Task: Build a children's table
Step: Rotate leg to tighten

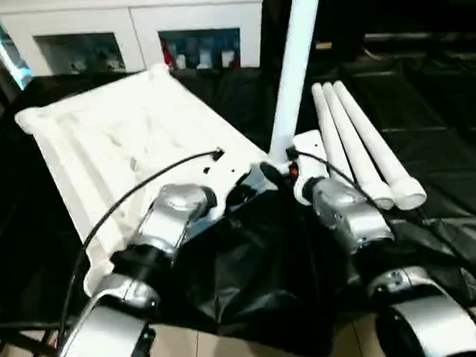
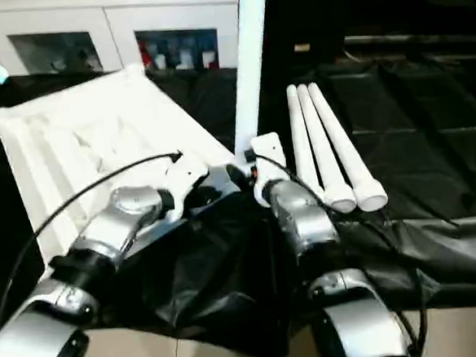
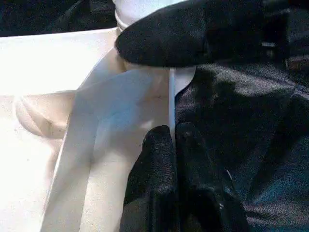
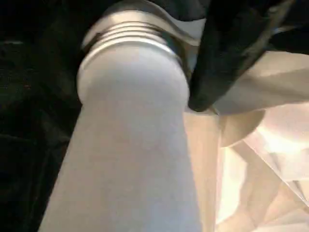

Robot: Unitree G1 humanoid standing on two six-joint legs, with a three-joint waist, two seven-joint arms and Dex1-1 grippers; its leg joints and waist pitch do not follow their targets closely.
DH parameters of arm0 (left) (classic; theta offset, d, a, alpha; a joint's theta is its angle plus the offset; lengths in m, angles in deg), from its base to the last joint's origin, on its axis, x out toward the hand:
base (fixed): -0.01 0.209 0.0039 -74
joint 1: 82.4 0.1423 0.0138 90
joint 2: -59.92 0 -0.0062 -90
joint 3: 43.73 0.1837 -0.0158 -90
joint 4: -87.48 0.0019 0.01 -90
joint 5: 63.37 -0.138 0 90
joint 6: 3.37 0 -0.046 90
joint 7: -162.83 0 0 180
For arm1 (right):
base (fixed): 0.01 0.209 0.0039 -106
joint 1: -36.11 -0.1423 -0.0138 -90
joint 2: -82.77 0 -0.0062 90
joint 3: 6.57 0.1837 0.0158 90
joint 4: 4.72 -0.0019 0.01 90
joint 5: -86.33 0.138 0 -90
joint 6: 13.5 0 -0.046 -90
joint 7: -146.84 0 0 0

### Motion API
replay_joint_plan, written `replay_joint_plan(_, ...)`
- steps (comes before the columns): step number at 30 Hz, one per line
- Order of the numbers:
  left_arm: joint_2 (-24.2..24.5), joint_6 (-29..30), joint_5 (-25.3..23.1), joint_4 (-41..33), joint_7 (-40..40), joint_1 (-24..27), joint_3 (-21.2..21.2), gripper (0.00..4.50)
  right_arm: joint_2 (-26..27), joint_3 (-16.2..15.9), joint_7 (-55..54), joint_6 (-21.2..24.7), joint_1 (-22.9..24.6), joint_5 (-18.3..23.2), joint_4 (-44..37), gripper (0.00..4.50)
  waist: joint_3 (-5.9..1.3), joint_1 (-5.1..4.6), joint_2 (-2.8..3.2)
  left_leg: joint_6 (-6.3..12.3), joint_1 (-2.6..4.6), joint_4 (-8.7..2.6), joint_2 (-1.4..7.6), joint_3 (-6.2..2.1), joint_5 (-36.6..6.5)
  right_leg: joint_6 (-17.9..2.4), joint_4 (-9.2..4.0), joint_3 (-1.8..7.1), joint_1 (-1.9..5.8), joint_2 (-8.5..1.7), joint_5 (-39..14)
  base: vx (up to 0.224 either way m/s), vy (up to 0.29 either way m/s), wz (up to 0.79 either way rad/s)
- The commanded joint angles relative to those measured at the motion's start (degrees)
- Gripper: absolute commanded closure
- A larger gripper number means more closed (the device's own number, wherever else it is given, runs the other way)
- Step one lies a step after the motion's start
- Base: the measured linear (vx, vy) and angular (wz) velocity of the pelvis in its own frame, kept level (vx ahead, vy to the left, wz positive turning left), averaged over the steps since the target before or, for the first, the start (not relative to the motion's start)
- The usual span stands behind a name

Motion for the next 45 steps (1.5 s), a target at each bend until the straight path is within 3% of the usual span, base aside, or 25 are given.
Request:
replay_joint_plan(1, -1.0, -4.1, 1.3, -3.1, 2.5, -1.1, 0.5, 4.50, 2.0, -2.9, 5.5, 1.5, -0.5, 0.2, 0.4, 0.84, -4.82, 0.12, -0.07, 3.40, 1.71, -3.50, 3.14, -1.74, -7.6, -14.8, -4.09, 2.41, 2.98, -4.93, -2.4, 0.000, 0.000, 0.00)
replay_joint_plan(6, 1.2, -6.4, 1.8, -4.7, 6.6, 0.9, 1.0, 4.50, -2.3, -5.0, 10.2, 0.7, 0.2, -1.0, -1.8, 0.36, -4.87, -0.04, -0.33, 3.68, 1.69, -3.38, 3.19, -1.66, -7.5, -15.4, -3.91, 2.47, 3.14, -5.00, -1.2, 0.000, 0.000, 0.00)
replay_joint_plan(12, 4.2, -8.0, 2.6, -7.3, 11.7, 3.4, 1.6, 4.50, -8.8, -7.0, 19.6, 1.3, 2.0, -1.8, -6.3, 0.36, -4.77, 0.74, -0.39, 4.38, 1.84, -3.28, 3.40, -1.51, -7.4, -14.8, -3.91, 2.54, 2.91, -4.96, -2.2, 0.000, 0.000, 0.00)
replay_joint_plan(16, 7.1, -9.3, 4.5, -11.0, 17.9, 6.1, 1.9, 4.50, -15.0, -8.6, 29.6, 1.5, 3.4, -1.0, -9.4, 0.36, -4.55, 0.94, -0.50, 3.28, 1.90, -3.51, 3.59, -1.59, -9.1, -14.4, -4.11, 2.52, 2.87, -4.97, -5.1, 0.000, 0.000, 0.00)
replay_joint_plan(21, 9.3, -9.7, 5.2, -14.0, 21.9, 7.9, 2.4, 4.50, -18.2, -10.0, 36.4, 2.5, 4.8, 0.4, -12.3, 0.36, -4.57, 1.17, -0.52, 3.83, 1.76, -3.40, 3.52, -1.51, -8.9, -14.4, -4.13, 2.52, 2.71, -4.91, -5.5, 0.000, 0.000, 0.00)
replay_joint_plan(23, 10.2, -9.7, 5.9, -15.5, 24.0, 8.8, 2.6, 4.50, -18.9, -10.2, 38.8, 3.3, 5.4, 1.2, -13.5, 0.62, -4.56, 1.26, -0.63, 3.71, 1.80, -3.50, 3.61, -1.56, -8.9, -14.3, -4.04, 2.50, 2.72, -4.88, -5.8, 0.000, 0.000, 0.00)
replay_joint_plan(31, 11.7, -8.7, 6.4, -17.8, 26.0, 10.1, 2.6, 4.50, -19.2, -11.0, 42.4, 6.0, 6.7, 2.7, -16.1, 1.30, -4.52, 1.57, -0.57, 3.31, 1.86, -3.54, 3.55, -1.50, -8.9, -13.9, -4.11, 2.51, 2.41, -4.77, -6.9, 0.000, 0.000, 0.00)
replay_joint_plan(37, 10.0, -8.3, 5.6, -16.6, 23.2, 9.5, 2.0, 4.50, -16.8, -10.4, 38.9, 6.6, 7.7, 2.5, -16.1, 1.72, -4.50, 1.66, -0.59, 2.59, 1.89, -3.61, 3.51, -1.52, -9.2, -13.5, -4.25, 2.63, 2.35, -4.90, -7.7, 0.000, 0.000, 0.00)
replay_joint_plan(41, 5.6, -5.2, 4.6, -13.2, 15.1, 6.5, 0.4, 4.50, -10.5, -6.8, 23.1, 6.6, 5.2, 0.9, -9.1, 1.77, -4.44, 1.15, -0.51, 1.25, 2.02, -3.73, 3.35, -1.59, -10.1, -13.5, -4.40, 2.68, 2.12, -5.01, -9.7, 0.000, 0.000, 0.00)
replay_joint_plan(42, 5.6, -5.2, 4.6, -13.2, 15.1, 6.5, 0.4, 4.50, -10.5, -6.8, 23.1, 6.6, 5.2, 0.9, -9.1, 1.78, -4.39, 0.65, -0.67, 0.25, 1.86, -3.92, 3.16, -1.76, -10.7, -13.2, -4.58, 2.54, 2.48, -5.01, -11.3, 0.000, 0.000, 0.00)
replay_joint_plan(45, 2.8, -3.2, 3.9, -10.3, 9.6, 3.8, -0.8, 4.50, -6.5, -4.3, 14.2, 7.8, 3.7, 1.4, -5.8, 1.78, -4.52, 0.16, -0.55, 0.77, 1.92, -3.78, 3.13, -1.63, -10.0, -13.2, -4.53, 2.73, 2.28, -4.89, -9.4, 0.000, 0.000, 0.00)
